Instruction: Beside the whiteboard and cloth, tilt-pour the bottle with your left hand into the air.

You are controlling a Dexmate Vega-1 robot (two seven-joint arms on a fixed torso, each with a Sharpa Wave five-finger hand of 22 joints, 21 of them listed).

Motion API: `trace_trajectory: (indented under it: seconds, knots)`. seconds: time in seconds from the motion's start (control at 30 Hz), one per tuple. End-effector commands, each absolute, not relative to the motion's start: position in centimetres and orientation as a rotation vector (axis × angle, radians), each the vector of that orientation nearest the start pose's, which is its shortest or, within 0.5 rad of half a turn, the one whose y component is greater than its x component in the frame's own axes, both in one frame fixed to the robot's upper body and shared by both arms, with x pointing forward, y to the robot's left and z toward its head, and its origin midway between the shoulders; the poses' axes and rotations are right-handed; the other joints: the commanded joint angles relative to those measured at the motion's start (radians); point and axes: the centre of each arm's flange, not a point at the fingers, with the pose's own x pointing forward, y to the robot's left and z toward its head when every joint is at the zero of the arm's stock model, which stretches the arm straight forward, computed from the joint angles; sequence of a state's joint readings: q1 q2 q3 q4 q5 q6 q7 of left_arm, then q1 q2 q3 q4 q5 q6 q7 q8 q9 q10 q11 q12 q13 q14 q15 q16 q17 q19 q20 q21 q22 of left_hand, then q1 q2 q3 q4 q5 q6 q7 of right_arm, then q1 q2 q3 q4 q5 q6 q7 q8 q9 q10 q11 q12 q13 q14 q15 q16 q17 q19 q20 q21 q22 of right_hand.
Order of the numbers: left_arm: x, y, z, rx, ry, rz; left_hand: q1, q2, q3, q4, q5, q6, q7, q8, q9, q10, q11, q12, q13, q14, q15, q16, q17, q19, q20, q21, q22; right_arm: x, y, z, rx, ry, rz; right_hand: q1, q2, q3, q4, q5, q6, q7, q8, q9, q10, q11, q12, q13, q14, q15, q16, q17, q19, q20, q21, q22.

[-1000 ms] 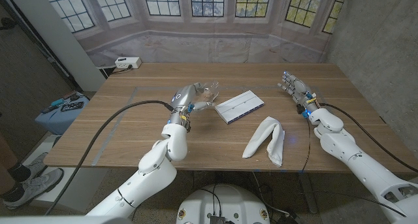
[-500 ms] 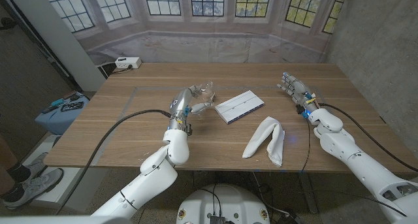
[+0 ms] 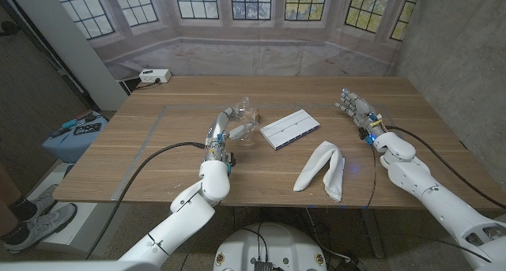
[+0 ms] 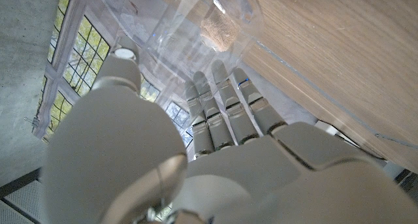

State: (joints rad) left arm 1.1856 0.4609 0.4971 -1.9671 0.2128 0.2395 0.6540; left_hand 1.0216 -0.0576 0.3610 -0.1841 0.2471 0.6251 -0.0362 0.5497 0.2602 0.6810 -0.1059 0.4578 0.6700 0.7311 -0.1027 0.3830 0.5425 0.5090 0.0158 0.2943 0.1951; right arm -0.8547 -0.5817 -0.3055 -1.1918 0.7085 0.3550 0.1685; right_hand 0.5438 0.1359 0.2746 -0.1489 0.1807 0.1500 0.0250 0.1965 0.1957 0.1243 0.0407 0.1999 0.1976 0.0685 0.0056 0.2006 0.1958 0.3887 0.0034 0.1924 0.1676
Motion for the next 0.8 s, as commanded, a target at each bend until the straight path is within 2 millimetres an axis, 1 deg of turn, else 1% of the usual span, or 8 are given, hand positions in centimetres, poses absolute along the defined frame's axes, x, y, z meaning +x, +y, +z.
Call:
trace_trajectory:
  seconds: [0.03,0.07,0.17,0.33,0.5,0.67,0.7,0.8]
  knots:
    - [52.5,16.2,-8.1,0.401,-0.659,0.233,0.046,0.158,0.047,0.041,0.01,0.159,0.04,0.121,0.001,0.038,-0.05,-0.009,0.01,0.043,-0.04,-0.014,-0.007,-0.004,0.0,0.0,0.003,64.5,-36.6,-4.4,0.017,-0.593,0.186,0.014,0.004,0.005,-0.002,0.008,0.011,0.002,0.006,0.002,0.007,0.0,0.003,0.005,0.01,-0.002,0.007,0.0,0.007,0.001,0.001,0.003]
    - [52.5,16.1,-8.2,0.394,-0.66,0.232,0.043,0.157,0.048,0.041,0.011,0.158,0.043,0.12,0.0,0.034,-0.048,-0.013,0.007,0.041,-0.041,-0.02,-0.011,-0.005,-0.001,0.0,0.003,64.5,-36.6,-4.4,0.018,-0.592,0.186,0.014,0.004,0.005,-0.002,0.008,0.011,0.002,0.006,0.002,0.006,-0.003,0.002,0.005,0.01,-0.002,0.007,0.0,0.007,0.001,0.001,0.003]
    - [52.5,16.0,-8.4,0.387,-0.659,0.227,0.038,0.157,0.05,0.042,0.012,0.155,0.042,0.118,-0.001,0.031,-0.044,-0.017,0.001,0.039,-0.039,-0.029,-0.018,-0.006,-0.002,0.0,0.003,64.4,-36.7,-4.5,0.017,-0.594,0.187,0.014,0.004,0.005,-0.001,0.008,0.011,0.002,0.006,0.002,0.008,0.002,0.003,0.005,0.01,-0.002,0.007,0.0,0.007,0.001,0.001,0.003]
    - [52.5,16.0,-8.6,0.38,-0.652,0.221,0.034,0.157,0.054,0.041,0.014,0.151,0.044,0.115,-0.003,0.033,-0.049,-0.021,-0.006,0.043,-0.038,-0.038,-0.027,-0.007,-0.002,-0.001,0.003,64.2,-36.8,-4.6,0.017,-0.595,0.187,0.014,0.004,0.005,-0.001,0.008,0.012,0.002,0.006,0.002,0.009,0.001,0.003,0.005,0.011,-0.002,0.007,0.001,0.008,0.0,0.001,0.003]
    - [52.5,16.2,-8.9,0.392,-0.646,0.225,0.033,0.158,0.055,0.04,0.014,0.152,0.044,0.115,-0.004,0.032,-0.048,-0.023,-0.009,0.043,-0.037,-0.042,-0.028,-0.008,-0.003,-0.002,0.003,64.1,-36.6,-4.8,0.018,-0.596,0.191,0.014,0.004,0.005,-0.001,0.008,0.011,0.002,0.006,0.002,0.008,0.0,0.003,0.005,0.01,-0.003,0.007,0.001,0.007,0.0,0.001,0.003]
    - [52.4,16.5,-9.5,0.406,-0.636,0.23,0.031,0.159,0.055,0.039,0.014,0.15,0.041,0.113,-0.005,0.022,-0.055,-0.028,-0.01,0.039,-0.038,-0.045,-0.027,-0.01,-0.003,-0.003,0.003,64.0,-36.5,-4.9,0.016,-0.596,0.195,0.014,0.003,0.005,-0.001,0.008,0.012,0.003,0.006,0.002,0.009,0.002,0.003,0.005,0.011,-0.002,0.007,0.001,0.008,0.001,0.001,0.003]
    - [52.5,16.6,-9.7,0.41,-0.642,0.231,0.03,0.159,0.055,0.039,0.014,0.149,0.042,0.113,-0.005,0.023,-0.049,-0.027,-0.009,0.038,-0.038,-0.047,-0.028,-0.01,-0.003,-0.003,0.003,64.0,-36.4,-4.9,0.016,-0.597,0.195,0.014,0.003,0.005,-0.001,0.008,0.012,0.003,0.006,0.002,0.009,0.002,0.003,0.005,0.012,-0.001,0.007,0.001,0.008,0.001,0.001,0.003]
    - [52.6,16.7,-10.2,0.407,-0.643,0.237,0.028,0.162,0.055,0.04,0.014,0.148,0.042,0.112,-0.006,0.025,-0.052,-0.027,-0.011,0.036,-0.038,-0.048,-0.027,-0.013,-0.002,-0.004,0.003,64.0,-36.3,-5.0,0.016,-0.596,0.198,0.015,0.003,0.005,-0.001,0.008,0.012,0.003,0.006,0.002,0.009,0.002,0.003,0.005,0.011,-0.001,0.007,0.0,0.009,0.001,0.001,0.003]
